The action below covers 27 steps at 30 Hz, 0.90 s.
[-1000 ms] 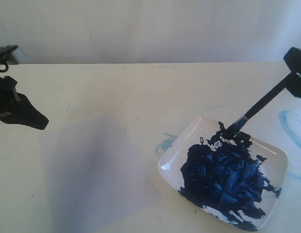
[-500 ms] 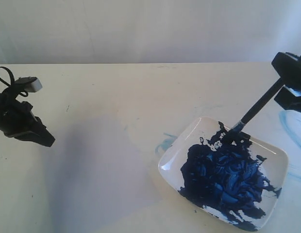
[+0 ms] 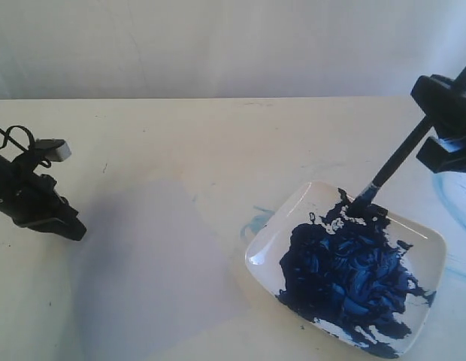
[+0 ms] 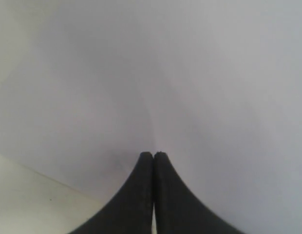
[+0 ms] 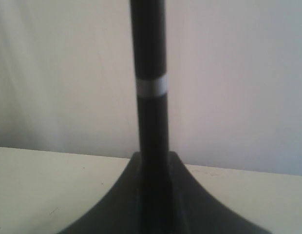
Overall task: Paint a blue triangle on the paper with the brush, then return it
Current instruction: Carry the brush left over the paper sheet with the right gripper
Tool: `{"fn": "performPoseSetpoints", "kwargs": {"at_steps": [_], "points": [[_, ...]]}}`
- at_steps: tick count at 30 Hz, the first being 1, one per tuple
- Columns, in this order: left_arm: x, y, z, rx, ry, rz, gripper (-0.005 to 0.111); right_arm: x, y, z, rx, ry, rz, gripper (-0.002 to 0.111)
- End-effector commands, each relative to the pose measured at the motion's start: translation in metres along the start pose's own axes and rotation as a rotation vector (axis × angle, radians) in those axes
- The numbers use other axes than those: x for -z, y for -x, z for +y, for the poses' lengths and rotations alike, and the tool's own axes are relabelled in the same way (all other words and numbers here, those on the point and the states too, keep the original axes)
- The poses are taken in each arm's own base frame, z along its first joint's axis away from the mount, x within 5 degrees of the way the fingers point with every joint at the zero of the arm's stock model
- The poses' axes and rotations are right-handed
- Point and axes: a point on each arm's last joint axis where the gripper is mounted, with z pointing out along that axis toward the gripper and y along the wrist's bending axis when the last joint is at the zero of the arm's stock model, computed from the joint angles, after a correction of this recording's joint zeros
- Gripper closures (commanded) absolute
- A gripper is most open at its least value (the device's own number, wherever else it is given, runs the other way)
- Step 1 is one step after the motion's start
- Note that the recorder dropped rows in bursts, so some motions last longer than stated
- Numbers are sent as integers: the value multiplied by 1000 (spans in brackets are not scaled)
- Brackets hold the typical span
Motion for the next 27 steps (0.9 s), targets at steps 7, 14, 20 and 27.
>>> {"fn": "performPoseSetpoints", "kwargs": {"at_steps": [7, 14, 20, 27], "points": [[2, 1, 2, -14, 15, -2, 107, -19, 19, 25, 39, 165, -57, 108], [1, 1, 2, -13, 21, -5, 107, -76, 10, 67, -21, 411, -2, 108], [-7, -2, 6, 1, 10, 16, 107, -132, -12, 113, 1, 582, 34, 108], [-13, -5, 8, 12, 0, 31, 107, -172, -47, 150, -71, 647, 83, 108]]}}
